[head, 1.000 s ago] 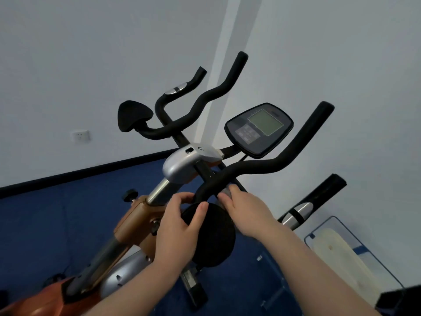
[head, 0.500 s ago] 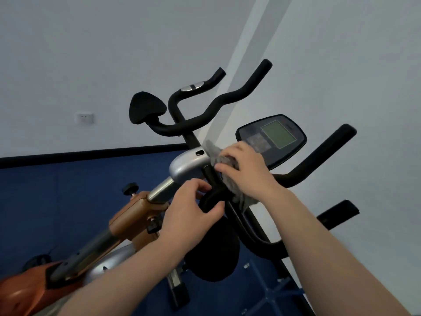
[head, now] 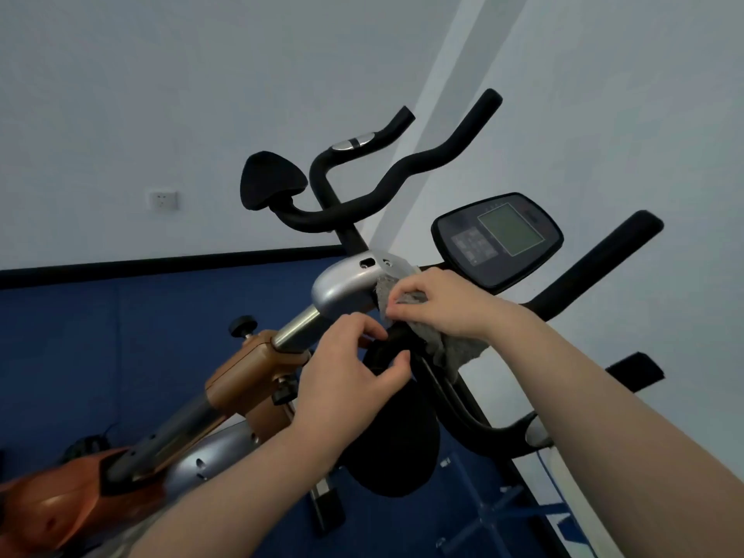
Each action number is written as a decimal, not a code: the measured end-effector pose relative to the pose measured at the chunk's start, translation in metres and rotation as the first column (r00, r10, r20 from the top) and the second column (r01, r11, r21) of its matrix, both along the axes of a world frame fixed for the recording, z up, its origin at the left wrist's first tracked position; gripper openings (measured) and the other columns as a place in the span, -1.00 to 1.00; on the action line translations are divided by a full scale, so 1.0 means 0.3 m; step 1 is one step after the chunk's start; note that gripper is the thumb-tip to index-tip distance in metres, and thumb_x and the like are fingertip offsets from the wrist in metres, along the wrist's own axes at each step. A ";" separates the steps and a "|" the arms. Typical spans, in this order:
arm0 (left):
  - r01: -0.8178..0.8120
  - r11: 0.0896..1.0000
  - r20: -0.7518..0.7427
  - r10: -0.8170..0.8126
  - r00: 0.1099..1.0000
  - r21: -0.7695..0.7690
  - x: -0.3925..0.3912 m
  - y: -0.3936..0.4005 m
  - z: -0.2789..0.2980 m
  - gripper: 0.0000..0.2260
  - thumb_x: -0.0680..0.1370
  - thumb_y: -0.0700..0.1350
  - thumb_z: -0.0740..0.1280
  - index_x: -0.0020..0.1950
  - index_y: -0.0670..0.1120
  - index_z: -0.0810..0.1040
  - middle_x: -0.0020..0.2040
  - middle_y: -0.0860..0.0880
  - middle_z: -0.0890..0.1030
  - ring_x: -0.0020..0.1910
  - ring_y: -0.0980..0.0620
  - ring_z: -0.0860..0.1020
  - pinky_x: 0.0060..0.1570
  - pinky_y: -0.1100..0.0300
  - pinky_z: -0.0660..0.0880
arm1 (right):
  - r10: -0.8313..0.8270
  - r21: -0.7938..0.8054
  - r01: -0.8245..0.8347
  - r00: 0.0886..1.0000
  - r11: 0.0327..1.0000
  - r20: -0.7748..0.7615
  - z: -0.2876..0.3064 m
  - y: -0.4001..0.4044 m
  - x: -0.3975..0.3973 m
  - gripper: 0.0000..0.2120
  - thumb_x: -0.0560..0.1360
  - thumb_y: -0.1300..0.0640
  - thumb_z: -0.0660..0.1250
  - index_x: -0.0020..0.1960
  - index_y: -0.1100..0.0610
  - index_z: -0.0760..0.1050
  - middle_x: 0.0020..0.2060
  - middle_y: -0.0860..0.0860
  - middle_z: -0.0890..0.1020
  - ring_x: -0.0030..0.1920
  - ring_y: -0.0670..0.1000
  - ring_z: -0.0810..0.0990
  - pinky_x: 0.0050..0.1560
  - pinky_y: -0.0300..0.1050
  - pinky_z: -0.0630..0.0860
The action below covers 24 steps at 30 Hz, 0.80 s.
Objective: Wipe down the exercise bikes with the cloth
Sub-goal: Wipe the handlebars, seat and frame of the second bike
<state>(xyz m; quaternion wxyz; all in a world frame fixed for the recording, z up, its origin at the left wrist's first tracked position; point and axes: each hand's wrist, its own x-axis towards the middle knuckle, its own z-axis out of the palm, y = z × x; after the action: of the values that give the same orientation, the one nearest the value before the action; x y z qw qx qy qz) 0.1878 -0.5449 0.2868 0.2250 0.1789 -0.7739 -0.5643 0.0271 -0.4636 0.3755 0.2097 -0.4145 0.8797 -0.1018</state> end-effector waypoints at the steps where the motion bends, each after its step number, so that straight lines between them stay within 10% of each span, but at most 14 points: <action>1: -0.006 1.000 0.002 0.006 1.000 -0.006 0.000 -0.001 0.000 -0.75 0.34 0.25 0.35 -0.07 0.23 0.43 -0.04 0.27 0.50 -0.28 0.24 0.47 -0.26 0.27 0.39 | 0.005 0.001 -0.005 1.000 1.000 0.000 -0.003 -0.004 -0.001 -0.89 0.46 -0.17 0.38 -0.14 -0.17 0.60 -0.09 -0.15 0.63 0.00 -0.10 0.56 0.04 -0.04 0.50; 5: -0.002 1.000 -0.008 0.002 1.000 -0.025 0.001 -0.003 0.002 -0.77 0.36 0.23 0.36 -0.06 0.22 0.43 -0.05 0.26 0.50 -0.24 0.23 0.49 -0.24 0.23 0.47 | -0.100 -0.181 0.063 0.973 0.982 -0.207 -0.037 -0.049 0.010 -0.91 0.46 -0.14 0.39 -0.15 -0.15 0.57 -0.10 -0.15 0.62 -0.04 -0.07 0.56 -0.04 -0.04 0.51; 10: -0.006 0.998 -0.015 0.005 1.000 -0.058 0.001 -0.002 0.005 -0.76 0.34 0.25 0.33 -0.07 0.21 0.44 -0.08 0.23 0.51 -0.21 0.22 0.51 -0.21 0.21 0.49 | -0.001 -0.082 -0.004 0.998 0.997 -0.064 0.009 0.013 -0.002 -0.91 0.48 -0.15 0.39 -0.09 -0.16 0.62 -0.06 -0.16 0.66 0.02 -0.14 0.58 0.13 -0.02 0.52; 19: -0.032 0.991 -0.114 0.018 0.993 -0.129 -0.001 -0.006 0.015 -0.66 0.39 0.20 0.41 0.10 0.20 0.44 0.05 0.27 0.51 0.13 0.26 0.48 0.11 0.22 0.47 | -0.147 -0.540 0.190 0.982 0.820 0.122 0.040 0.192 0.107 -0.95 0.54 0.05 0.38 -0.02 -0.01 0.61 -0.15 -0.19 0.71 -0.09 -0.23 0.66 -0.05 -0.44 0.47; 24: 0.248 0.955 -0.252 -0.283 0.925 -0.162 -0.043 -0.005 0.173 -0.60 0.51 0.20 0.38 0.31 0.28 0.40 0.19 0.34 0.49 0.25 0.25 0.49 0.22 0.38 0.43 | -0.118 -0.577 0.180 0.982 0.797 0.144 0.089 0.265 0.166 -0.91 0.61 0.08 0.27 0.06 0.00 0.55 -0.07 -0.13 0.68 -0.02 -0.14 0.65 0.07 -0.18 0.55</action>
<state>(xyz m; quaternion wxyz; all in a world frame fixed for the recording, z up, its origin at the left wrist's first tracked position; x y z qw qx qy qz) 0.1750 -0.5464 0.3388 0.2614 -0.0218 -0.7872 -0.5582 0.0769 -0.3840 0.4023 0.1069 -0.3827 0.8232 -0.4055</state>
